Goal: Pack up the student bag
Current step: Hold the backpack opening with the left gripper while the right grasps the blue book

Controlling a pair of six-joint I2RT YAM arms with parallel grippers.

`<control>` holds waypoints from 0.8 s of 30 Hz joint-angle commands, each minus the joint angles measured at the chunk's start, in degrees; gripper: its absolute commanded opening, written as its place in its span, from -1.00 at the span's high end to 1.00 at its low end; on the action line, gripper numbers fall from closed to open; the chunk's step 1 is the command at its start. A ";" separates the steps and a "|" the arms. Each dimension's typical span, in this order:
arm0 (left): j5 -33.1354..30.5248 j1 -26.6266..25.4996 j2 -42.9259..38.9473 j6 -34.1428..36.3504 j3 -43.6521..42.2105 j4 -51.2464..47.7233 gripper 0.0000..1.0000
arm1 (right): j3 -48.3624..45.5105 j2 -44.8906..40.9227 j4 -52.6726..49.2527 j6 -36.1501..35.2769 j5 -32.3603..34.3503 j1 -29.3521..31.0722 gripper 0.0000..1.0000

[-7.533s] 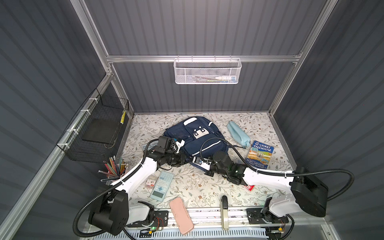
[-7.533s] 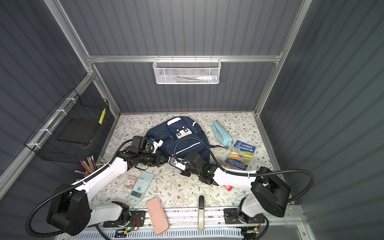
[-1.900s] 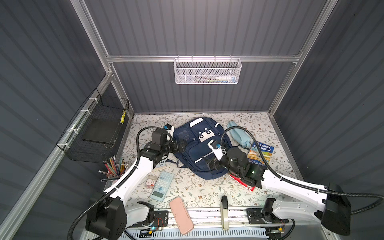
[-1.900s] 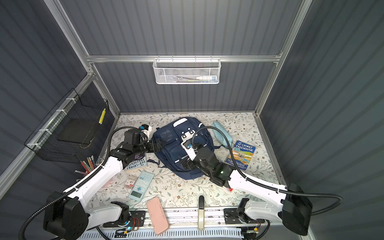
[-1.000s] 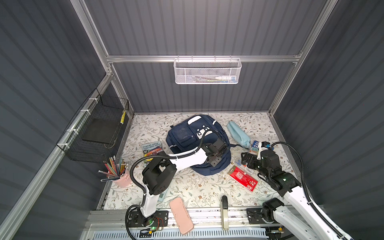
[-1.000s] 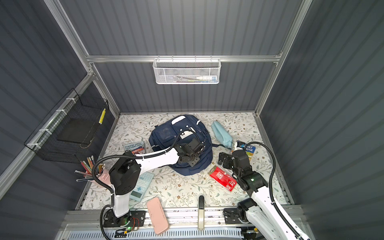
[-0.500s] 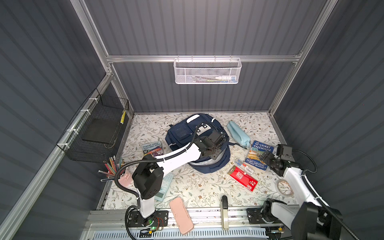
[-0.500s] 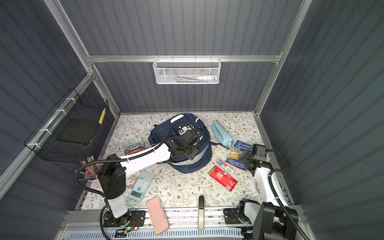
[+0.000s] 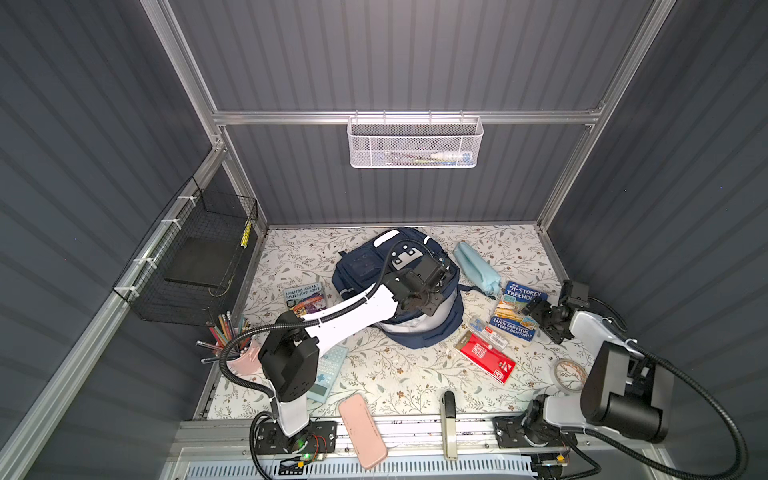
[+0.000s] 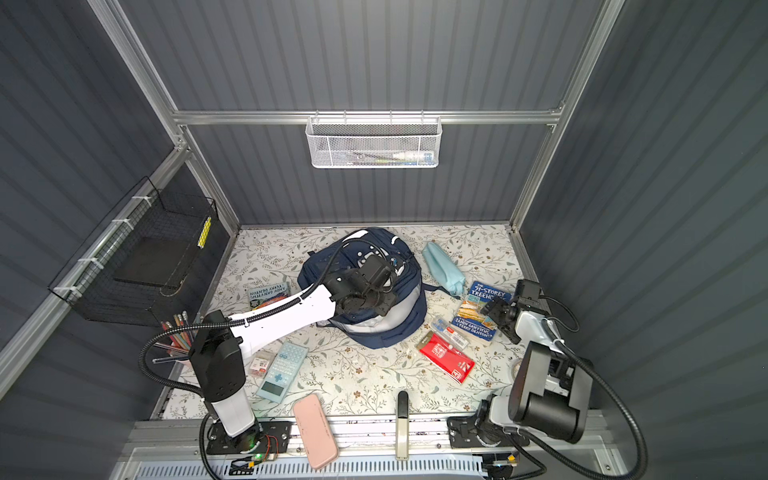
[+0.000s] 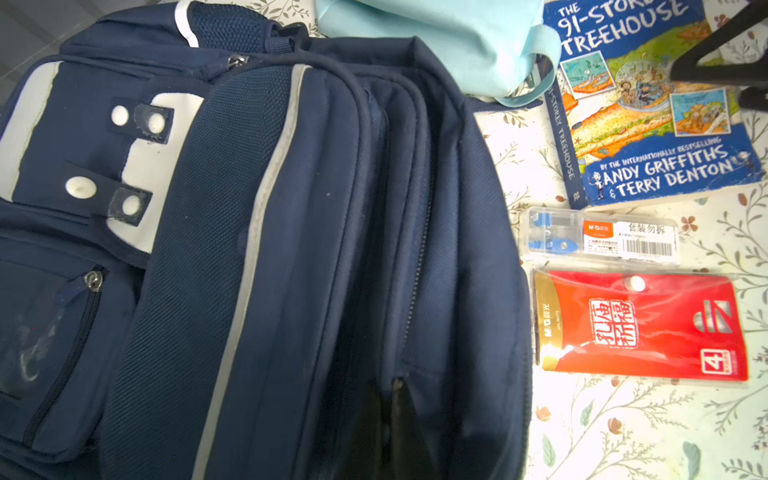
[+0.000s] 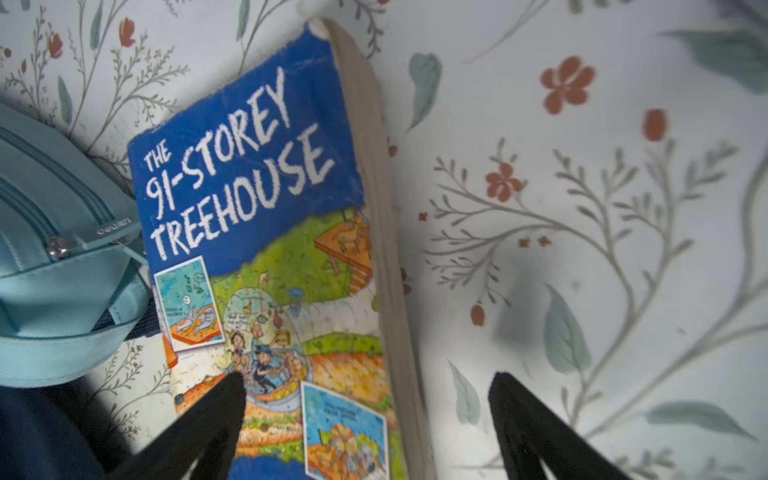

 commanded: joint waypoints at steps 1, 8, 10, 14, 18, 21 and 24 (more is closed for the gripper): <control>1.51 0.62 -4.74 -2.46 -0.53 3.62 1.00 | 1.10 2.13 1.19 -0.22 -4.34 -0.68 -0.79; 4.27 1.28 -6.27 -4.95 -2.69 6.82 1.00 | 1.46 4.58 0.27 -2.03 -1.80 -0.75 -0.02; 4.67 1.23 -6.10 -4.91 -2.82 6.93 1.00 | 1.24 3.91 0.57 -2.18 -2.19 -0.76 0.44; 5.38 1.38 -6.86 -4.73 -2.95 6.61 1.00 | -0.53 -1.16 0.93 -1.98 -1.39 -0.81 0.96; 6.02 1.57 -8.47 -5.17 -3.25 7.98 1.00 | -2.94 -8.96 1.96 -1.14 -2.72 -0.77 1.00; 5.85 2.09 -8.29 -5.35 -2.73 7.50 1.00 | -3.43 -14.05 2.67 -0.40 -7.87 -0.76 1.00; 7.55 3.23 -8.37 -6.82 -3.32 8.33 1.00 | -2.63 -19.71 1.27 0.15 -11.96 -0.77 1.00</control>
